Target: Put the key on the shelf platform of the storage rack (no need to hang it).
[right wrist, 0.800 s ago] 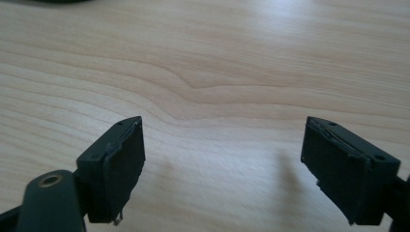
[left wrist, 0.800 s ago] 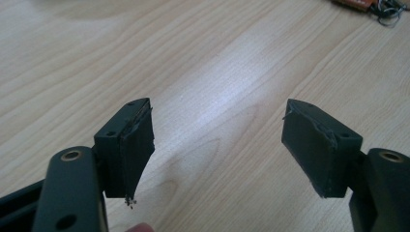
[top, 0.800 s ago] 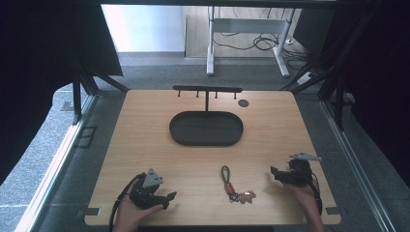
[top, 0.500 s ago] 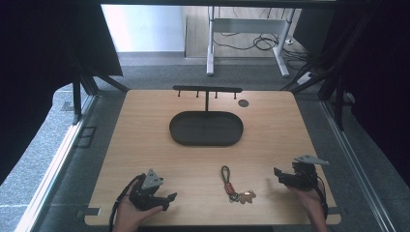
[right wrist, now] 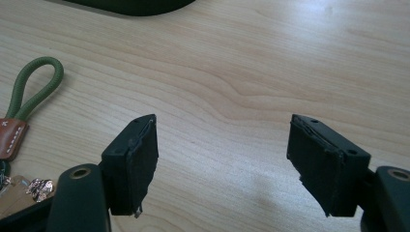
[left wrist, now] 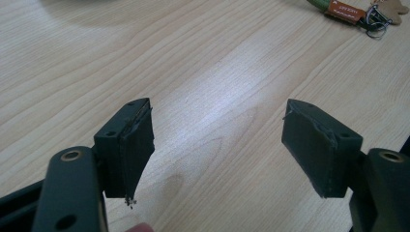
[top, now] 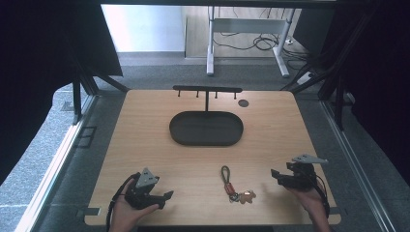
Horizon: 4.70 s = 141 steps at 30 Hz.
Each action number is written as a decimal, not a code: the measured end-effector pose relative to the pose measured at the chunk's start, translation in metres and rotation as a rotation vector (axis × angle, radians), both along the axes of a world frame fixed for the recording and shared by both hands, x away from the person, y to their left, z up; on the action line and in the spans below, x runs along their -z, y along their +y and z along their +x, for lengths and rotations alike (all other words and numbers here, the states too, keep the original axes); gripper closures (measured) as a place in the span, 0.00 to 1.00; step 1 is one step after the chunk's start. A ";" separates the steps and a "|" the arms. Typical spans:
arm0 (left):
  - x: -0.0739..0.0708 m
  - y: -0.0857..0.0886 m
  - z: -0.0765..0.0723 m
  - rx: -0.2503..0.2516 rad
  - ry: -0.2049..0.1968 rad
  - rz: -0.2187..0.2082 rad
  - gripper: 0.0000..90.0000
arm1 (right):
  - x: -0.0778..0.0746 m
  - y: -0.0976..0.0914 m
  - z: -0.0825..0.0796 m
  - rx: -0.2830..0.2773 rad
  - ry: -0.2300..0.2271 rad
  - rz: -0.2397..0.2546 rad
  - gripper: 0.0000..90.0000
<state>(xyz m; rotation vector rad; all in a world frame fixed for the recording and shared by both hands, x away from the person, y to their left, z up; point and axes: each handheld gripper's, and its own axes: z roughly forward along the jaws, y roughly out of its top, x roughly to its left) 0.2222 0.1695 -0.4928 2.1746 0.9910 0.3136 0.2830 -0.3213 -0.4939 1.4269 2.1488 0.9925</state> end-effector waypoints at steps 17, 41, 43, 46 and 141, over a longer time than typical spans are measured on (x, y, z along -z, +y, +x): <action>0.002 -0.002 0.001 -0.001 0.003 0.008 0.31 | -0.007 0.011 -0.004 -0.057 -0.015 -0.013 0.33; 0.005 -0.006 0.001 -0.001 -0.001 0.019 0.31 | -0.019 0.051 -0.009 -0.232 0.045 -0.073 0.46; 0.004 -0.008 0.000 0.007 -0.001 0.019 0.31 | -0.020 0.055 -0.009 -0.246 0.053 -0.079 0.46; 0.003 -0.010 -0.001 0.012 -0.004 0.016 0.31 | -0.019 0.062 -0.010 -0.265 0.075 -0.088 0.46; 0.007 -0.006 0.001 0.003 -0.002 0.025 0.31 | -0.063 0.136 0.027 -0.449 0.188 -0.200 0.75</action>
